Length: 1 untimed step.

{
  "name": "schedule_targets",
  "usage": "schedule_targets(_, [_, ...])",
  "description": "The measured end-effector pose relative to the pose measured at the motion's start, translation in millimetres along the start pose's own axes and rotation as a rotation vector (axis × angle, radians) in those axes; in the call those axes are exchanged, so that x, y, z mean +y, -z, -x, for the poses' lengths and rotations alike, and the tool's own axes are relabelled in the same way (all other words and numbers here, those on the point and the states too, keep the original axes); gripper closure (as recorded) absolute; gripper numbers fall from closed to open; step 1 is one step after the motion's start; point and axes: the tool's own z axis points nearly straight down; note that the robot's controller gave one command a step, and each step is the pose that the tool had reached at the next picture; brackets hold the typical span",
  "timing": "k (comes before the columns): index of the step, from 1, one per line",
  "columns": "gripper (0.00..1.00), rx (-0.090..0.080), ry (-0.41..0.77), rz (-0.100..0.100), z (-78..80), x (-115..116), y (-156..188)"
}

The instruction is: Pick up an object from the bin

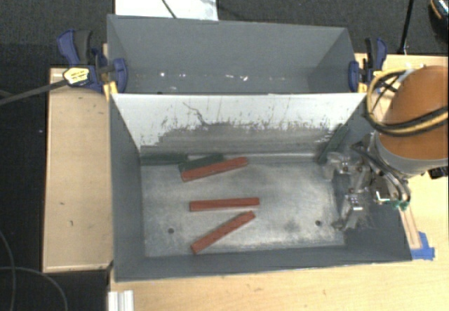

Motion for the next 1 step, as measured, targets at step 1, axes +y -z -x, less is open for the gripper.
schedule_targets(1, [0.00, -0.003, 0.127, 0.001, -6.4, 65.8, -123.2])
